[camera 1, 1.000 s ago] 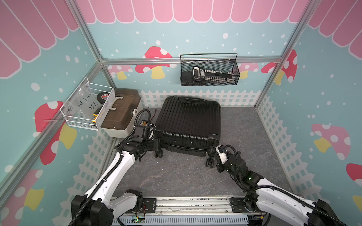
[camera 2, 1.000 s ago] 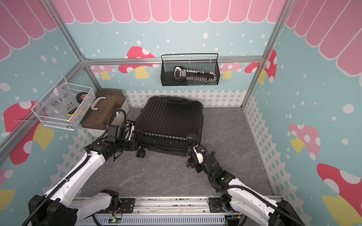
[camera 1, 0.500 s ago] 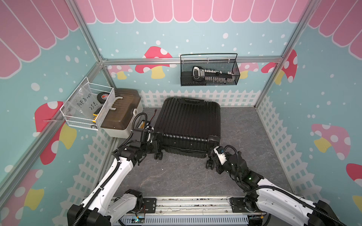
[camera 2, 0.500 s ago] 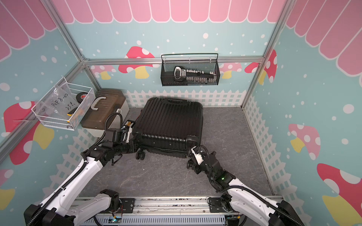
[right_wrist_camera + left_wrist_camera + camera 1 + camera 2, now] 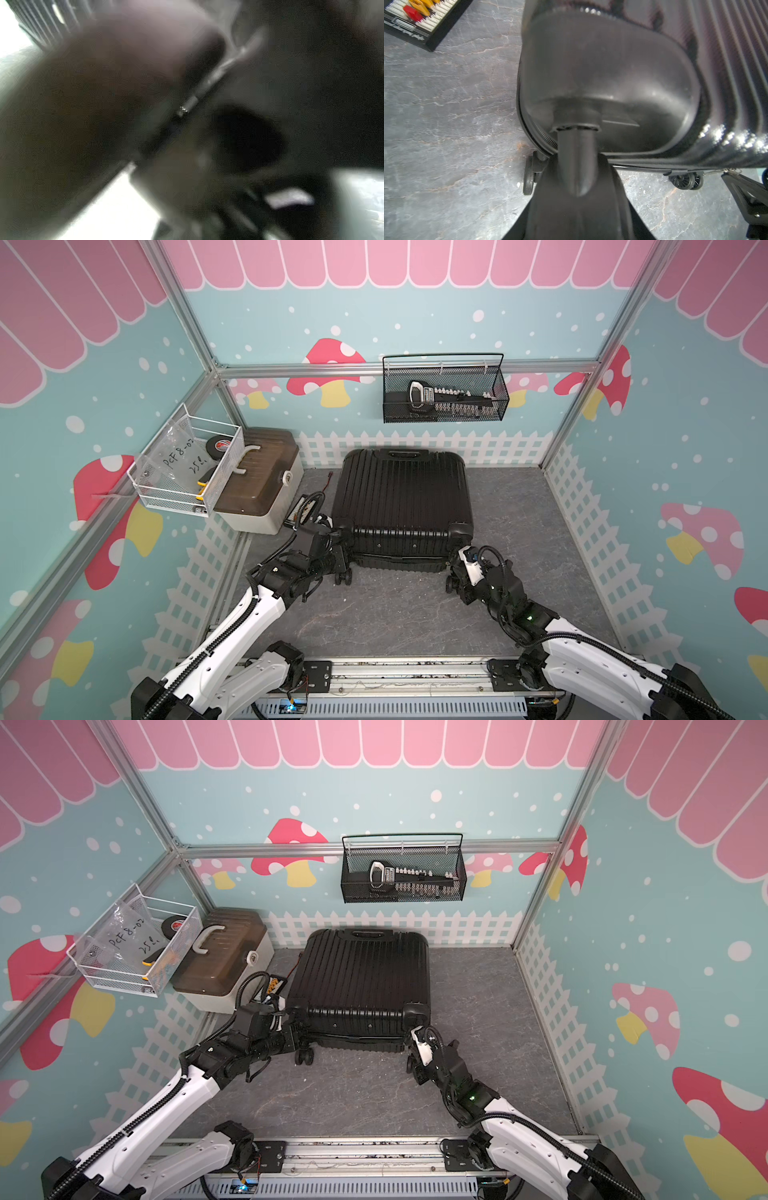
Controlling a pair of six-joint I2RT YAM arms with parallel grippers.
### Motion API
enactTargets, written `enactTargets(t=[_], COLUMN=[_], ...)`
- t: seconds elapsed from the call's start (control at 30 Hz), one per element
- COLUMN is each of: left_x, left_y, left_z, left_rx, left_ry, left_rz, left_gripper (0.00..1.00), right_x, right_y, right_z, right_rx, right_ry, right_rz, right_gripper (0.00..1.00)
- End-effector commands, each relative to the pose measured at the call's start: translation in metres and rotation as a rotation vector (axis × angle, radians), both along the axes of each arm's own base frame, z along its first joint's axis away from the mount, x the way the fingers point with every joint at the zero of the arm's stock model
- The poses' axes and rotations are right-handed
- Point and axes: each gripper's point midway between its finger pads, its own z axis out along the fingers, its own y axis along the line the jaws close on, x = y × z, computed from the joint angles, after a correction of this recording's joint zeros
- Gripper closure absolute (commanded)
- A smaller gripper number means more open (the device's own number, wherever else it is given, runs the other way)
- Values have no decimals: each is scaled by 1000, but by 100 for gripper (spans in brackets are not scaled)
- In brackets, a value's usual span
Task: Close the suitcase zippers
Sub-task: Zip the zipper on the suitcase.
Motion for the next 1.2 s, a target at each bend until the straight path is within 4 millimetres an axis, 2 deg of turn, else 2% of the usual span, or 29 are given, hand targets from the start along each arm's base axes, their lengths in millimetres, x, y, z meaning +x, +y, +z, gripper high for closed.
enactTargets(t=[0.0, 0.17, 0.37, 0.5, 0.8, 0.97, 1.07, 1.17], left_x=[-24, -21, -22, -25, -47, -45, -39, -33], left_y=[-43, -47, -50, -55, -77, -72, -65, -53], left_z=[-4, -2, -7, -6, -11, -14, -13, -11], left_rx=[-133, -140, -135, -149, -200, -156, -108, -40], left_ry=[66, 62, 84, 88, 164, 168, 156, 135], left_rz=[-169, -184, -203, -231, -399, -388, -358, -314], left_gripper=[69, 69, 69, 69, 67, 66, 62, 49], right_x=[-20, -33, -32, -25, -8, -7, -5, -2], right_y=[32, 45, 43, 33, -3, -12, -18, -30], right_z=[3, 8, 7, 5, 3, 0, -1, 0], right_rx=[26, 71, 71, 42, -27, -49, -52, -63], right_ry=[15, 20, 19, 12, -19, -14, -10, -16], right_rz=[208, 306, 292, 229, 12, -30, -68, -138], right_gripper=[100, 100, 100, 100, 100, 100, 100, 98])
